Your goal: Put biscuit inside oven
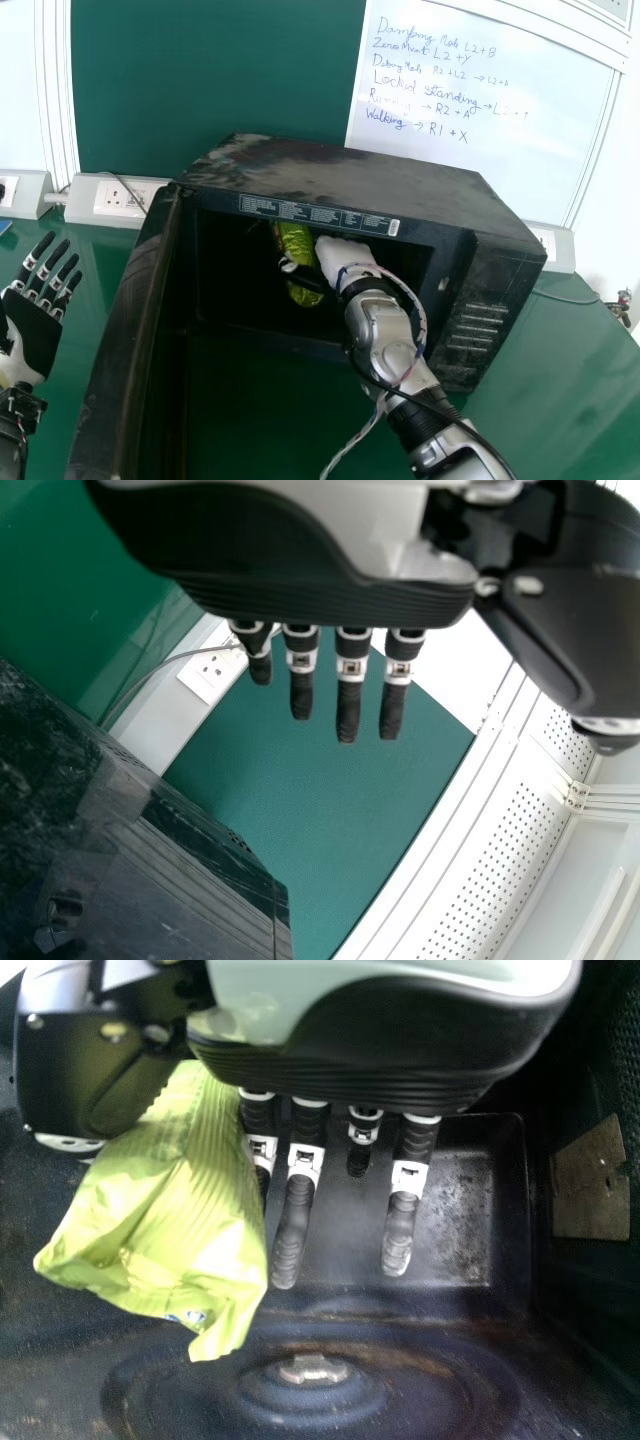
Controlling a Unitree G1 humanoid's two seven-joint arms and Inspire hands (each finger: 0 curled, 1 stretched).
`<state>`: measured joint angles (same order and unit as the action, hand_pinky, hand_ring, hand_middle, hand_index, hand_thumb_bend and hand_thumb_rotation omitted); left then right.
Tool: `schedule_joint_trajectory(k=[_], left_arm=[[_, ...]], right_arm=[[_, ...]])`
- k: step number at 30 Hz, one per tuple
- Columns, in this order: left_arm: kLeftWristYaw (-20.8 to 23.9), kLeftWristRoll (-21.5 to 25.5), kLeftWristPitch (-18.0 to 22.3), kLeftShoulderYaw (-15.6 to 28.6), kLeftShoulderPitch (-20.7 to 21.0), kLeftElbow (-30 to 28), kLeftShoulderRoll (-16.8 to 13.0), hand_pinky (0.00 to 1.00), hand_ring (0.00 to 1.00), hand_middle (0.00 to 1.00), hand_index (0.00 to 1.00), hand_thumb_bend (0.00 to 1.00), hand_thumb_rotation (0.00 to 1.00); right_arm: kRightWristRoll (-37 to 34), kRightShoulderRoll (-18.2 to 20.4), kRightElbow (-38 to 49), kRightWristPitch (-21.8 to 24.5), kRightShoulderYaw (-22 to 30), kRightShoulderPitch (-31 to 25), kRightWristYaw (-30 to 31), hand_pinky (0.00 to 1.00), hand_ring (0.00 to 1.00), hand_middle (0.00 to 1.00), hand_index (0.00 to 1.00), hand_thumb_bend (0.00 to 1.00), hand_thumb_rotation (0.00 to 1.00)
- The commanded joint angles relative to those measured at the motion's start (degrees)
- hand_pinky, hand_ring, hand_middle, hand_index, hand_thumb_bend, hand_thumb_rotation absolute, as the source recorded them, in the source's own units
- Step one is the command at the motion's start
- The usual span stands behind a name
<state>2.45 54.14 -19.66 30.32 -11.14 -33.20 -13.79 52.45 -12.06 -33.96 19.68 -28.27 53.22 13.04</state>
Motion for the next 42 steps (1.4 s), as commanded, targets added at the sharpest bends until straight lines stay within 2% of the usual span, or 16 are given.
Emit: schedule_joint_trajectory(k=[1,4,6,7,10,12,15,17,20,26,30,33,36,38,41,42], left_arm=[[-0.5,0.6,-0.1,-0.1,0.4,0.1,-0.4,1.0,0.94,0.88,0.86,0.94,0.39],[-0.1,0.4,-0.2,-0.2,0.4,-0.2,-0.3,1.0,0.94,0.88,0.86,0.95,0.39],[-0.2,0.2,0.0,-0.2,0.4,-0.1,-0.3,1.0,0.94,0.88,0.86,0.95,0.39],[-0.4,0.4,0.0,-0.2,0.4,0.0,-0.3,1.0,0.94,0.88,0.86,0.95,0.39],[-0.3,0.6,-0.2,-0.1,0.4,0.0,-0.4,1.0,0.94,0.88,0.86,0.95,0.39],[-0.2,0.4,-0.2,-0.1,0.3,-0.2,-0.4,1.0,0.94,0.88,0.86,0.95,0.39],[-0.3,0.3,-0.1,-0.1,0.2,-0.1,-0.4,1.0,0.95,0.89,0.87,0.93,0.39],[-0.4,0.4,-0.1,-0.1,0.3,0.1,-0.4,1.0,0.95,0.89,0.87,0.94,0.39],[-0.5,0.3,-0.1,-0.1,0.3,0.3,-0.5,1.0,0.95,0.89,0.87,0.94,0.38],[-0.5,0.1,-0.1,-0.1,0.3,0.5,-0.5,1.0,0.95,0.89,0.88,0.96,0.38],[-1.8,0.2,0.2,0.0,0.3,1.2,-0.6,1.0,0.96,0.89,0.88,0.95,0.38],[-2.1,0.2,0.2,0.2,0.3,1.4,-0.6,1.0,0.94,0.88,0.88,0.95,0.37],[-1.4,0.2,-0.1,0.3,0.3,1.1,-0.5,1.0,0.94,0.87,0.86,0.96,0.37],[-1.0,0.1,-0.2,0.3,0.3,0.8,-0.6,1.0,0.94,0.88,0.87,0.97,0.37],[-1.7,0.0,0.1,0.2,0.2,1.2,-0.6,1.0,0.94,0.89,0.87,0.97,0.38],[-2.0,0.2,0.2,0.3,0.2,1.5,-0.6,1.0,0.94,0.88,0.87,0.96,0.37]], right_arm=[[0.9,-1.0,2.0,1.7,-1.0,2.3,3.0,0.54,0.55,0.5,0.49,0.53,0.0],[2.0,-0.9,3.4,5.4,-2.3,3.2,8.5,0.74,0.74,0.69,0.49,0.53,0.1],[2.8,-0.8,4.3,7.3,-2.9,3.3,10.4,0.8,0.83,0.78,0.64,0.73,0.14],[3.3,-0.8,4.7,8.4,-3.3,3.4,11.3,0.82,0.86,0.81,0.7,0.78,0.17],[4.5,-0.9,4.9,10.5,-4.7,4.2,14.1,0.63,0.72,0.72,0.76,0.81,0.23],[4.8,-1.1,5.4,10.9,-5.0,4.3,15.0,0.61,0.72,0.72,0.77,0.83,0.26],[5.4,-1.4,6.1,11.3,-5.3,4.0,15.5,0.53,0.64,0.66,0.69,0.83,0.26],[5.5,-1.4,6.0,11.7,-5.4,3.8,15.3,0.41,0.53,0.59,0.63,0.83,0.26],[5.8,-1.6,6.7,12.1,-5.6,3.2,14.8,0.33,0.45,0.53,0.65,0.82,0.26],[6.5,-3.3,12.9,13.2,-5.1,0.3,16.4,0.48,0.61,0.67,0.61,0.84,0.31],[6.9,-4.1,16.3,14.1,-4.8,-1.2,17.2,0.54,0.66,0.69,0.63,0.86,0.34],[7.9,-4.8,18.1,14.4,-5.3,-2.0,17.6,0.51,0.62,0.67,0.62,0.85,0.35],[9.0,-5.0,20.3,14.9,-5.2,-3.5,17.3,0.38,0.5,0.57,0.6,0.87,0.35],[10.0,-4.9,22.0,15.8,-5.3,-4.4,18.2,0.41,0.52,0.58,0.6,0.87,0.35],[11.4,-4.6,24.8,17.1,-5.4,-6.1,19.9,0.48,0.57,0.61,0.59,0.81,0.28],[11.7,-4.5,25.9,17.3,-5.2,-6.9,19.8,0.51,0.6,0.63,0.54,0.67,0.22]])
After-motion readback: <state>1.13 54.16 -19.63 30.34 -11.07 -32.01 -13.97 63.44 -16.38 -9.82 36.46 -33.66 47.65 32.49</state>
